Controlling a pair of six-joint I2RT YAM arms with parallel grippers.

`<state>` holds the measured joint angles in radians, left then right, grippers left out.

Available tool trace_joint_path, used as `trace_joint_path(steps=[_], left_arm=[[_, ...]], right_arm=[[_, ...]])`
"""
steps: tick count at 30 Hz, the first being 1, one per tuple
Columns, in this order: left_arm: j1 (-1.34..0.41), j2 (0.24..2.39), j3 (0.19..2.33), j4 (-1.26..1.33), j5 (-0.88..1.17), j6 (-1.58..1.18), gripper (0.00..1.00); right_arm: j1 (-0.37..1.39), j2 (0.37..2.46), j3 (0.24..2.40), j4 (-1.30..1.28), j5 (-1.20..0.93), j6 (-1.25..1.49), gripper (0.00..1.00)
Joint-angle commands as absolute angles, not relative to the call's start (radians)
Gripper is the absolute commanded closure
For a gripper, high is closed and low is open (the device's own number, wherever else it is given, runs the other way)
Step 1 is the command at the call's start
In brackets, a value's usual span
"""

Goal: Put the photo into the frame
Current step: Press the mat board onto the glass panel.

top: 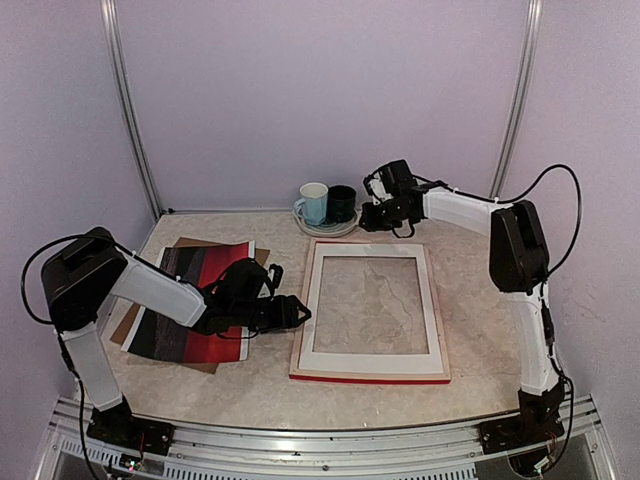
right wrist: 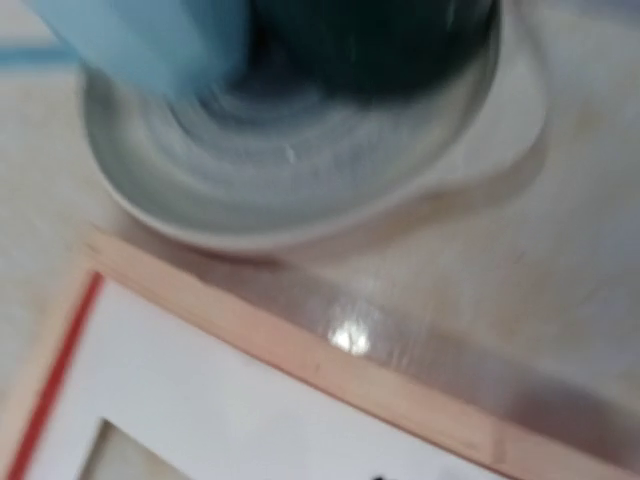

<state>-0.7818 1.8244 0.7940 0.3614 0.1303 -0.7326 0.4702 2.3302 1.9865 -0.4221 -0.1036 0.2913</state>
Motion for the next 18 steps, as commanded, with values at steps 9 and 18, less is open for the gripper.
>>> trace_joint_path(steps=[9, 18], left_arm=[[-0.791, 1.8, 0.781, 0.361, 0.132, -0.735, 0.29], [-0.792, 1.796, 0.776, 0.356, 0.13, -0.735, 0.29]], right_arm=[[0.41, 2.273, 1.876, -0.413, -0.075, 0.252, 0.79], [0.409, 2.344, 1.826, -0.402, -0.023, 0.252, 0.8]])
